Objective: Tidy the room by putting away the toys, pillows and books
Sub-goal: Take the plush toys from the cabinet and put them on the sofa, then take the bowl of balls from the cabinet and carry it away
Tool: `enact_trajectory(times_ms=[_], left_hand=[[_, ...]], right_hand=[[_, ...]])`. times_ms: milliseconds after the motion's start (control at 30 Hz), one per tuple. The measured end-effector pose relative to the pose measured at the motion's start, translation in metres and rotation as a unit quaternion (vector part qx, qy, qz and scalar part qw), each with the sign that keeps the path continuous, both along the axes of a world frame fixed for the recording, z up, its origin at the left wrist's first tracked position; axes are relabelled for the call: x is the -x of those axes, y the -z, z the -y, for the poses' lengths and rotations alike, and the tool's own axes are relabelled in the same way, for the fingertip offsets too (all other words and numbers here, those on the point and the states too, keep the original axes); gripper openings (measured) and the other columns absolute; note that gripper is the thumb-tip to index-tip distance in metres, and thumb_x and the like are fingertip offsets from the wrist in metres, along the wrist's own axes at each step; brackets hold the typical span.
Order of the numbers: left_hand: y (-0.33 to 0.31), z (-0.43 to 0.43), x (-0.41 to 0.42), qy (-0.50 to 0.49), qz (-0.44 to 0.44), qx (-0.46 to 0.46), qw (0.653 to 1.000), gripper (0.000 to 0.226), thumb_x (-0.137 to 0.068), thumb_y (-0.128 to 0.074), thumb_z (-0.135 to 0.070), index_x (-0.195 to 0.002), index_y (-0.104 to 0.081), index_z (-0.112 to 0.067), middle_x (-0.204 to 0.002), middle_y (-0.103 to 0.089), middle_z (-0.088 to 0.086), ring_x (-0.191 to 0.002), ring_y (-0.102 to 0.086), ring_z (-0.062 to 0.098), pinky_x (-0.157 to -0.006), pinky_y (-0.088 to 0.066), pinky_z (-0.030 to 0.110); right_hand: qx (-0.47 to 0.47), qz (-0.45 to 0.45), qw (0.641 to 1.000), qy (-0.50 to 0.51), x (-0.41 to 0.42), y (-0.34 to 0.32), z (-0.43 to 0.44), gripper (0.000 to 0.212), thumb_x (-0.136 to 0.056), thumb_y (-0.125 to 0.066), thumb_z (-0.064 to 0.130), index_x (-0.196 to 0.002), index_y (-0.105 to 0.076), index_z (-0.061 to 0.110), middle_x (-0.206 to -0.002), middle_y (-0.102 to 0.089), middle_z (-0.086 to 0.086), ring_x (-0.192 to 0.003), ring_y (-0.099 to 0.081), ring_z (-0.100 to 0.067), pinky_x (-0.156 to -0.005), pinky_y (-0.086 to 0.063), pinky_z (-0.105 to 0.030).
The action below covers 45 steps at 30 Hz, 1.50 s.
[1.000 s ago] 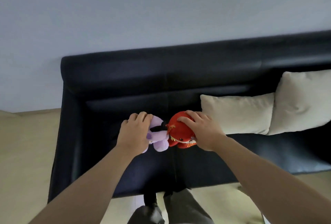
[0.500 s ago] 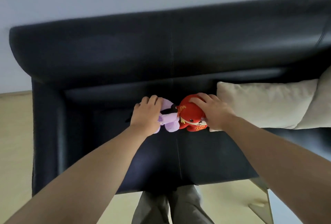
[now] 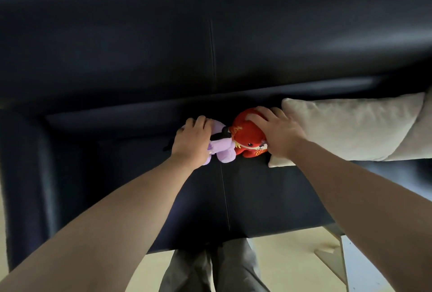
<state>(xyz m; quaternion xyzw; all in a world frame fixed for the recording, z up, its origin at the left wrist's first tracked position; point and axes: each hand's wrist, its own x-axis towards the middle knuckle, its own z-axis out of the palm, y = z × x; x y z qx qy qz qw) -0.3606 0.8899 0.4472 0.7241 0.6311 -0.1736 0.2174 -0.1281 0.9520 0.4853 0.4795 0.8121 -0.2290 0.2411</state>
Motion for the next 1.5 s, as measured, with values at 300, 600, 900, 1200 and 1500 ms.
enact_trajectory(times_ms=[300, 600, 900, 1200, 1500], left_hand=[[0.023, -0.002, -0.01, 0.036, -0.027, -0.015, 0.999, 0.085, -0.068, -0.084, -0.038, -0.137, -0.041, -0.014, -0.13, -0.047, 0.005, -0.113, -0.052, 0.028, -0.079, -0.054, 0.038], [0.049, 0.001, -0.027, 0.043, -0.071, -0.009, 0.997, 0.102, -0.061, -0.086, -0.036, -0.141, -0.026, -0.018, -0.136, -0.038, 0.008, -0.118, -0.046, 0.034, -0.088, -0.051, 0.051], [-0.058, -0.01, -0.03, -0.025, -0.016, 0.049, 0.998, 0.114, -0.072, -0.081, -0.053, -0.159, -0.011, -0.027, -0.162, -0.012, 0.007, -0.146, -0.026, 0.032, -0.114, -0.028, 0.066], [-0.289, 0.002, -0.052, -0.071, 0.087, -0.134, 0.985, 0.08, -0.092, -0.069, -0.046, -0.156, -0.029, -0.02, -0.158, -0.033, 0.006, -0.14, -0.041, 0.028, -0.108, -0.045, 0.048], [-0.522, 0.036, -0.078, -0.016, 0.185, -0.37, 0.91, 0.07, -0.1, -0.055, -0.048, -0.159, -0.025, -0.022, -0.165, -0.028, 0.004, -0.149, -0.033, 0.027, -0.115, -0.036, 0.046]], right_hand=[[-0.001, 0.043, 0.999, -0.005, -0.007, 0.011, 0.006, 0.111, -0.071, -0.086, 0.035, -0.155, -0.014, 0.038, -0.163, -0.011, -0.001, -0.144, -0.024, -0.038, -0.119, -0.029, -0.05], [-0.012, 0.055, 0.998, 0.009, -0.007, 0.037, 0.016, 0.11, -0.078, -0.083, 0.037, -0.156, -0.006, 0.037, -0.167, 0.005, -0.006, -0.153, -0.002, -0.045, -0.123, -0.012, -0.061], [-0.046, 0.002, 0.994, 0.097, 0.008, -0.029, 0.029, 0.102, -0.086, -0.074, 0.03, -0.158, -0.002, 0.035, -0.168, 0.004, -0.009, -0.156, 0.007, -0.035, -0.124, -0.008, -0.055], [-0.153, -0.207, 0.93, 0.262, 0.006, -0.264, 0.046, 0.069, -0.105, -0.052, 0.026, -0.162, -0.014, 0.02, -0.169, -0.018, 0.002, -0.156, -0.014, -0.016, -0.124, -0.024, -0.037], [-0.406, -0.229, 0.845, 0.262, -0.017, -0.493, 0.121, 0.066, -0.108, -0.044, 0.035, -0.163, -0.011, 0.019, -0.17, -0.014, 0.004, -0.156, -0.008, -0.011, -0.123, -0.018, -0.031]])
